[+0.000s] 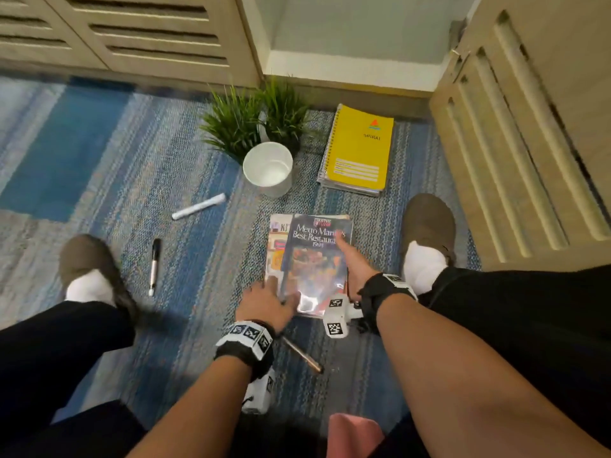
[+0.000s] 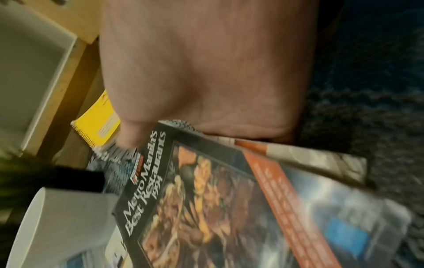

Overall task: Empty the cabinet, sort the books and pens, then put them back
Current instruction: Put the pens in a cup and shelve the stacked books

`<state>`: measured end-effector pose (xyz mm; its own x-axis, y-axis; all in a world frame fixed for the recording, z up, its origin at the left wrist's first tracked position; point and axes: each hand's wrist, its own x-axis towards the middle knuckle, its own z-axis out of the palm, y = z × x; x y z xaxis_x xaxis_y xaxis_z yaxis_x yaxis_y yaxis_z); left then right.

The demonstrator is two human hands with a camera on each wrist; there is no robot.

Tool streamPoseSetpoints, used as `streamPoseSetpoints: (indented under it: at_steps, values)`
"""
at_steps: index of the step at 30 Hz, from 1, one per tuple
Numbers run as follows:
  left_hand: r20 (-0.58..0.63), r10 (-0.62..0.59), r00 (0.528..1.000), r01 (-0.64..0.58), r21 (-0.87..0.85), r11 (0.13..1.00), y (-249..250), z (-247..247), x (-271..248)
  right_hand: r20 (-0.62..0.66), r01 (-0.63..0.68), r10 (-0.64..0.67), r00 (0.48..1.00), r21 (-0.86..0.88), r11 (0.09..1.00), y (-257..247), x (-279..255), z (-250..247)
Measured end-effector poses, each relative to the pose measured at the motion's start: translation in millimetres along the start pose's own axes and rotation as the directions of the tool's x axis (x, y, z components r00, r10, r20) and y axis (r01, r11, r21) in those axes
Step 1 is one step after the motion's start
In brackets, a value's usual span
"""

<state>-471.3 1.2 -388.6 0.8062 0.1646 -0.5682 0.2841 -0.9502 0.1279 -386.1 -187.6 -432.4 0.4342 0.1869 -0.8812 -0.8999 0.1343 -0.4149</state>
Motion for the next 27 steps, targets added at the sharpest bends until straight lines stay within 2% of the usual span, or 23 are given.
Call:
streamPoseSetpoints:
  at_steps: [1,3,4,5,6,7,9,12,15,17,19,20,22,24,27]
  values:
    - [-0.016,0.014,1.0,-0.012,0.089,0.996,5.1,-6.8,-6.4,-0.036,-0.005,0.003,0.999,-0.074,0.997,2.2,-2.9,3.5]
    - [-0.029,-0.021,0.999,0.023,0.091,0.996,6.4,-10.3,-4.6,-0.113,0.042,-0.062,0.992,-0.17,0.985,9.8,2.6,4.6]
    - [-0.036,-0.057,0.998,0.058,0.016,0.998,7.7,-14.0,-2.4,-0.167,0.051,-0.088,0.982,-0.211,0.976,11.1,-2.1,8.7]
    - [-0.018,-0.099,0.995,0.095,-0.135,0.986,8.5,-17.3,4.1,-0.214,0.07,-0.119,0.969,-0.224,0.972,12.5,-7.2,11.2]
    - [-0.007,-0.138,0.99,0.127,-0.35,0.928,9.5,-22.0,10.2,-0.257,0.069,-0.123,0.959,-0.209,0.975,14.5,-5.9,10.0]
    - [0.034,-0.175,0.984,0.164,-0.557,0.814,9.2,-25.5,16.7,-0.259,0.081,-0.134,0.957,-0.206,0.975,17.8,-5.4,7.7]
    - [0.133,-0.198,0.971,0.226,-0.78,0.583,9.3,-34.5,27.2,-0.268,0.114,-0.173,0.948,-0.223,0.968,29.1,12.2,2.4]
    - [0.223,-0.134,0.966,0.259,-0.866,0.428,0.4,-37.1,41.8,-0.196,0.227,-0.274,0.941,-0.235,0.945,35.2,25.8,-5.9]
    - [0.327,-0.1,0.94,0.342,-0.896,0.282,-18.3,-38.9,42.5,-0.067,0.302,-0.323,0.944,-0.223,0.927,17.6,-0.2,9.0]
    - [0.367,-0.035,0.929,0.367,-0.91,0.194,-27.2,-45.9,40.0,-0.028,0.336,-0.354,0.935,-0.25,0.908,5.7,-10.3,22.8]
    - [0.318,-0.018,0.948,0.318,-0.942,0.11,-30.3,-58.4,36.6,0.024,0.375,-0.383,0.924,-0.268,0.888,-7.7,-19.4,40.0]
    - [0.236,-0.063,0.97,0.242,-0.965,0.104,-32.5,-65.6,36.7,0.056,0.403,-0.404,0.913,-0.275,0.873,-16.9,-27.8,50.7]
    - [0.047,-0.126,0.991,0.065,-0.988,0.137,-37.3,-80.0,38.0,0.106,0.501,-0.496,0.862,-0.334,0.799,-34.4,-35.7,68.7]
    - [-0.094,-0.133,0.987,-0.073,-0.986,0.149,-43.8,-89.6,42.9,0.133,0.58,-0.57,0.811,-0.321,0.749,-51.4,-42.0,82.7]
    - [-0.223,-0.127,0.966,-0.192,-0.957,0.219,-46.9,-98.1,53.6,0.088,0.603,-0.605,0.791,-0.281,0.747,-61.1,-40.2,87.3]
